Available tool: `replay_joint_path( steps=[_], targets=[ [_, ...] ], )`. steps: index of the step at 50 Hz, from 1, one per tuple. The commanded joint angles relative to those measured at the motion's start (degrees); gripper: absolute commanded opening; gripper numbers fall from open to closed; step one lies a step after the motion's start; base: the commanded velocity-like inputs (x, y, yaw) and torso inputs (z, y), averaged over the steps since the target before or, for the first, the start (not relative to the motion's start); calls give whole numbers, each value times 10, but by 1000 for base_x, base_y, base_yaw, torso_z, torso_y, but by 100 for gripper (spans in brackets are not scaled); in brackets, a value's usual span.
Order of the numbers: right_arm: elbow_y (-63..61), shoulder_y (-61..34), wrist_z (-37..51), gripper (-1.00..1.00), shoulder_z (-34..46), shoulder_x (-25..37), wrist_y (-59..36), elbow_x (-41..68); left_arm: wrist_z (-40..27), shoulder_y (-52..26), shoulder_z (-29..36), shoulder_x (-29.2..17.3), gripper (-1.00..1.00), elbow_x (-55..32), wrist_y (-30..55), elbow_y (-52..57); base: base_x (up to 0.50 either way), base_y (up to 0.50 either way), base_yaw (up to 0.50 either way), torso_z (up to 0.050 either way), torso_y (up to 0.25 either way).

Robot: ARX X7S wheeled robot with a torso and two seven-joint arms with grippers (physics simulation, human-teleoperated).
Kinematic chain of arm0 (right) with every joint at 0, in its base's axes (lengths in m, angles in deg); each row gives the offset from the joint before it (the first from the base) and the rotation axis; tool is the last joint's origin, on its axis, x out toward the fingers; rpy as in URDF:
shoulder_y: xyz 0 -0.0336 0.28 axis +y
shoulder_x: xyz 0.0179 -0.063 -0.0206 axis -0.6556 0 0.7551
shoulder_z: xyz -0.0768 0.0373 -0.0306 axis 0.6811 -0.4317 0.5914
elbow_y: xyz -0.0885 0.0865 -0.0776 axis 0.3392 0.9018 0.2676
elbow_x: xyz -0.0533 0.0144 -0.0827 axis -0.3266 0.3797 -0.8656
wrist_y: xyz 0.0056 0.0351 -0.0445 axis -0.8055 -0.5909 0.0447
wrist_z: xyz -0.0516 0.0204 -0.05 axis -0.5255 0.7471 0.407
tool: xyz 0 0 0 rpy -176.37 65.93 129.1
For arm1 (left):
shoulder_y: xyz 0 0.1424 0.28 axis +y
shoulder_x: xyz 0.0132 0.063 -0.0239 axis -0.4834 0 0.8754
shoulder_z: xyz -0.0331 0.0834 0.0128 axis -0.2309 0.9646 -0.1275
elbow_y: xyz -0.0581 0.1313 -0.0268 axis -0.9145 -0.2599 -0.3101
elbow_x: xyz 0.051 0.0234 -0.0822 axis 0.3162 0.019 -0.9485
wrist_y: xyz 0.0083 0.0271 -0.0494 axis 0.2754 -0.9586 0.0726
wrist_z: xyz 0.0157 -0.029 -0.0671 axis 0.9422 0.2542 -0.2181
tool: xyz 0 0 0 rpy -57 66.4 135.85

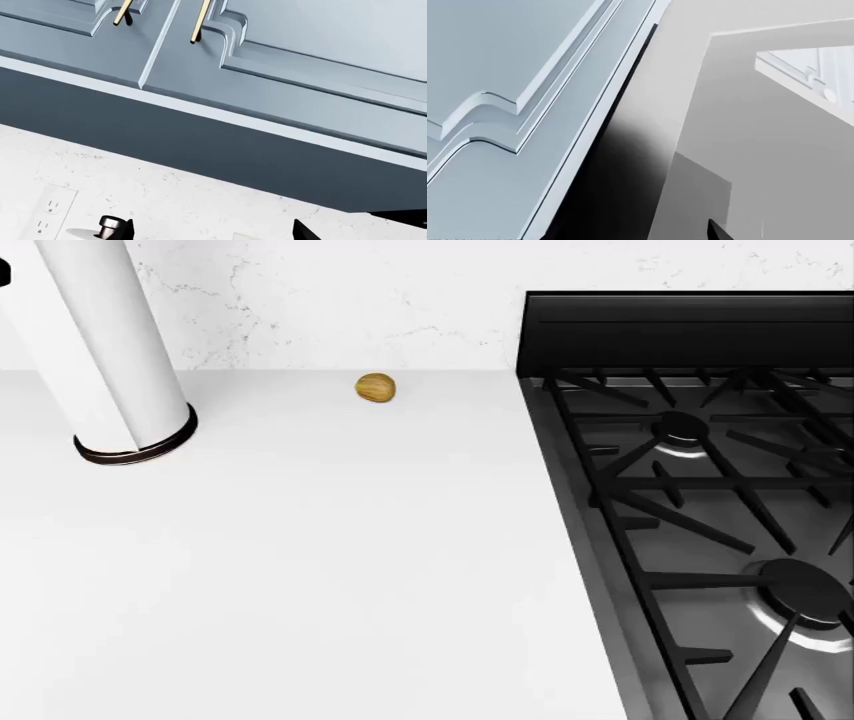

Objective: Close the microwave door

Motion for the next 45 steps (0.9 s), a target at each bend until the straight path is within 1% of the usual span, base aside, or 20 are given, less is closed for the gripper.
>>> replay_joint_path(
  steps=[1, 8, 28, 29, 31, 33, 45],
  targets=[
    [4, 3, -16, 100, 1, 11, 13, -9, -2, 22, 5, -7, 100, -2, -4, 1, 0, 0, 0, 0, 0],
    [9, 8, -22, 100, 2, 14, 20, -15, -4, 24, 7, -9, 100, -4, -7, 2, 0, 0, 0, -3, 0],
    [38, 46, -34, 100, -28, 23, 58, -5, -4, 31, 14, -12, 100, -1, -14, 3, 0, 0, 0, -4, 0],
    [42, 46, -35, 100, -30, 22, 56, -3, -4, 31, 14, -12, 100, -1, -15, 3, 0, 0, 0, 0, 0],
    [79, 38, -24, 100, -20, 13, 13, -1, -4, 31, 15, -13, 100, -1, -16, 3, 0, 0, 0, -5, 0],
    [91, 35, -18, 100, -23, 11, 1, 2, -5, 32, 16, -13, 100, -1, -16, 3, 0, 0, 0, 0, 0],
    [109, 38, -37, 100, -60, 16, -11, 45, -6, 34, 19, -16, 100, -1, -21, 4, 0, 0, 0, -4, 0]
  ],
)
